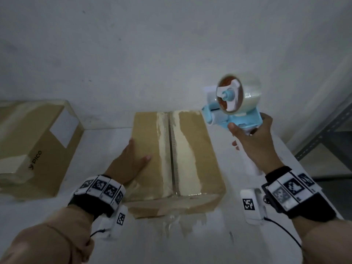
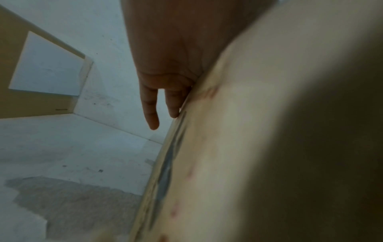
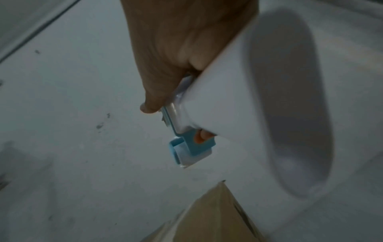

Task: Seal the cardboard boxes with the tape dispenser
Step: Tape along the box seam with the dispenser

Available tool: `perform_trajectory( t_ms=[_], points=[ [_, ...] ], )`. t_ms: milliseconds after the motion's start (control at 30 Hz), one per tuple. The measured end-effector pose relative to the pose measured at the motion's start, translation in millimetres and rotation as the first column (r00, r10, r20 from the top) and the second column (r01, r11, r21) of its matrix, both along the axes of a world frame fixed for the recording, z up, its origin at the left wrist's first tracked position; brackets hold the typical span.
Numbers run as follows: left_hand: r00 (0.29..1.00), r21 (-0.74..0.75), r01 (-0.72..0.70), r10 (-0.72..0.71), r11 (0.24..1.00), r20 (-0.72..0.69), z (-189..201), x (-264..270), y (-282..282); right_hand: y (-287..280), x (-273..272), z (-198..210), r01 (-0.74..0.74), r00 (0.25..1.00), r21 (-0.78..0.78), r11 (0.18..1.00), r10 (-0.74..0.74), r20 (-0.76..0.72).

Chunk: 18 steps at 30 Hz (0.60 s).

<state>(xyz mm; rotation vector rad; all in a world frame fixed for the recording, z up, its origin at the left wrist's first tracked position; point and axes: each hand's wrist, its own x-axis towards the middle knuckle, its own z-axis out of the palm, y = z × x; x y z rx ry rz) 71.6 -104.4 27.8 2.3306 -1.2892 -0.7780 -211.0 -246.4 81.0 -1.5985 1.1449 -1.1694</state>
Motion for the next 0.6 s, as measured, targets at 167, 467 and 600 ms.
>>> perform_trajectory(
  t_ms=[167,467,600],
  points=[
    [0.996,0.068,0.083,-0.085,0.994,0.029,7.6,-17.3,30.4,2.6,29.5,21.0,-0.113,0.994,-0.038,0.993,0.113,0.002],
    [0.96,0.238,0.279,-0.278,0.931,-0.037,12.9,-34.7,92.7,1.5,49.4,26.9,-0.351,0.927,-0.094,0.932,0.36,0.107],
    [0.831,0.026,0.431,-0.408,0.902,0.378,16.5,-21.6,100.9,7.5,50.3,32.8,-0.401,0.903,-0.13,0.907,0.415,0.109]
  ],
)
